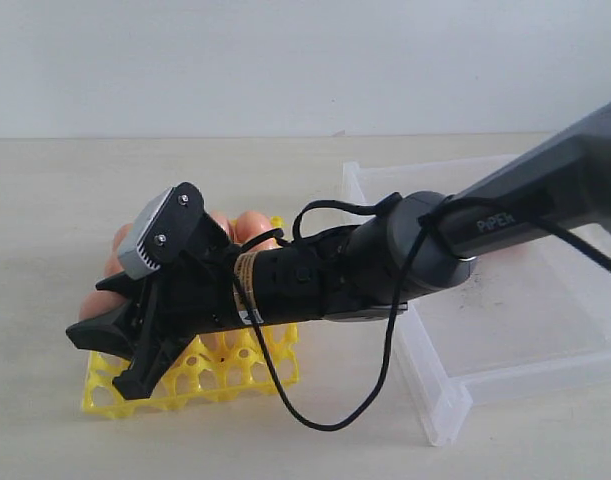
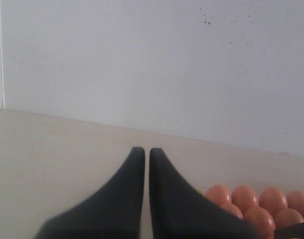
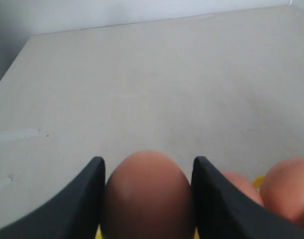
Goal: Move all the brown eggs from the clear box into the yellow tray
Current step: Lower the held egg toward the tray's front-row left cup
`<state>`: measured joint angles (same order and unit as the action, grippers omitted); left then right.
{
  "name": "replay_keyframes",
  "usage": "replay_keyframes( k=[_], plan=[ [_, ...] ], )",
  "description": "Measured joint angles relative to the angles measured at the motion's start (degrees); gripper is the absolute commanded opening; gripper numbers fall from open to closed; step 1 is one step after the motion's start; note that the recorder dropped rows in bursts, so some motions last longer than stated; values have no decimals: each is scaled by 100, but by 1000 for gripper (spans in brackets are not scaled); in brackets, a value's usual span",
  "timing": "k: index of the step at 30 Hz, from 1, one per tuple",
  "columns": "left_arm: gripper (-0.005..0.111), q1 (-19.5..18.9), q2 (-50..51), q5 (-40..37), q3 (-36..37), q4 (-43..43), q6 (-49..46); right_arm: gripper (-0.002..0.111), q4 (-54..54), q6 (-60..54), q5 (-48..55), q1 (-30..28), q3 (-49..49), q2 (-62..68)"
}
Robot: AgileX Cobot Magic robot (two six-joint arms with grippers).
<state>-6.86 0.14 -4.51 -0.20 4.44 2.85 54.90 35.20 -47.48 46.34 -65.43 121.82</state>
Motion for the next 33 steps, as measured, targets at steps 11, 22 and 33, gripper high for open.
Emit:
replay_keyframes(
  k=[11,22,33],
  plan=[
    [4,0,0,0,0,0,0,0,426,870,90,0,-554,406],
    [4,0,0,0,0,0,0,0,980,1788,325,0,-896,493],
    [4,0,0,0,0,0,0,0,1028,1865,473,0,-918,496]
  ],
)
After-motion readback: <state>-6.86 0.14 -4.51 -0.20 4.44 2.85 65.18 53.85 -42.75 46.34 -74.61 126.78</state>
